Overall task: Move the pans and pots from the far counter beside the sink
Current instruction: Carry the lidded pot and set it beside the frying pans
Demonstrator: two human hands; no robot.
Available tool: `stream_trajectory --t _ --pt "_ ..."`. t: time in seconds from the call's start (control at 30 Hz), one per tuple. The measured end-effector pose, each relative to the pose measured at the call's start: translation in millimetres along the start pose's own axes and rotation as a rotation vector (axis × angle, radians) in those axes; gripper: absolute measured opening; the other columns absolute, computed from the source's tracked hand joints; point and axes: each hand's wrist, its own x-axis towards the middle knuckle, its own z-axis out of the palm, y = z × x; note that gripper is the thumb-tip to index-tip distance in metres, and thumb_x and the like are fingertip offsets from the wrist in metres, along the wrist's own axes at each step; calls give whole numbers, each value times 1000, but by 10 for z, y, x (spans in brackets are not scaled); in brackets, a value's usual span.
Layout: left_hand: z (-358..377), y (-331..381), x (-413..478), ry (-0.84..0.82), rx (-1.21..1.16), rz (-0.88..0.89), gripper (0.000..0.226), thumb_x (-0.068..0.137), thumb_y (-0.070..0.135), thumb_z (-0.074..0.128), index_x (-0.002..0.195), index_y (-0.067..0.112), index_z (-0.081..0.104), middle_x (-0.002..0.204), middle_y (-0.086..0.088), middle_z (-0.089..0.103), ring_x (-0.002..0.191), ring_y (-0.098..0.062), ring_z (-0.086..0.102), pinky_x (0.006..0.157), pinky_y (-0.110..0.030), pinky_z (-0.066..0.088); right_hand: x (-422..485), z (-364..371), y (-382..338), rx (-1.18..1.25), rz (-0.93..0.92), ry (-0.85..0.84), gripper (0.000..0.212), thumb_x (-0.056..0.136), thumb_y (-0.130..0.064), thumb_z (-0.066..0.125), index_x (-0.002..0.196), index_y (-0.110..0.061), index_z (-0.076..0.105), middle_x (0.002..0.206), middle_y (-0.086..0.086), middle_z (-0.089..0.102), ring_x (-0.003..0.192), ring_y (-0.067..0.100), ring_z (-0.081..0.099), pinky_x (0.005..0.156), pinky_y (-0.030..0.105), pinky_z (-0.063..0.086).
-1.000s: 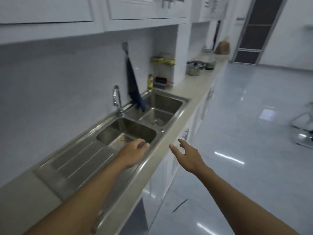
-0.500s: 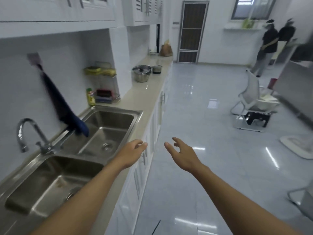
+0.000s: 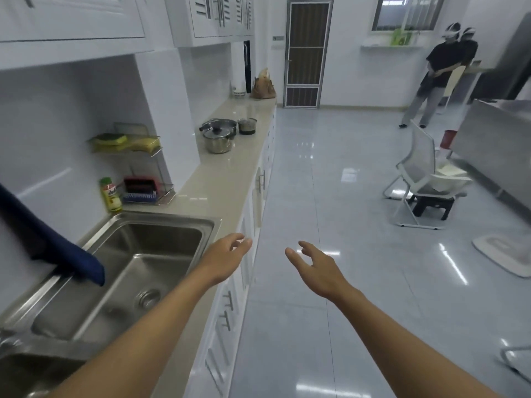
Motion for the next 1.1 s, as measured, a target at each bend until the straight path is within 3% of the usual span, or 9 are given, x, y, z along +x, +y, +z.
stream_trajectory --t 0.1,0.23,0.57,0.83,1.1 --pt "106 125 508 4 -10 -14 66 88 68 41 141 30 49 143 6 55 131 -16 51 108 -39 40 548 -186 105 -12 -12 -3 95 73 -88 42 149 -30 37 150 -2 46 135 18 45 107 36 37" --pt "266 376 1192 28 -20 -60 61 91 64 42 141 31 48 143 6 54 130 -15 50 98 -30 37 1317 -499 202 -19 -29 -31 95 73 -88 41 148 -30 39 149 -2 47 134 19 46 105 35 37" --pt "371 862 2646 122 -31 -102 57 95 58 43 142 27 48 142 3 56 131 -17 50 100 -31 38 2925 -1084 233 10 -88 -89 91 76 -85 43 148 -29 40 148 -1 48 133 19 47 103 32 37" --pt "313 980 4112 112 -44 -93 57 94 59 44 141 28 49 139 5 57 129 -16 51 98 -30 37 4337 -1257 242 2 -93 -74 86 80 -82 43 148 -29 40 148 -2 48 134 18 46 108 37 38" --pt "-26 1076 5655 96 -22 -82 58 93 59 43 142 28 48 139 4 57 127 -15 51 94 -29 37 5791 -1394 91 13 -61 -51 88 76 -86 41 146 -31 42 146 -4 50 129 17 50 102 31 39"
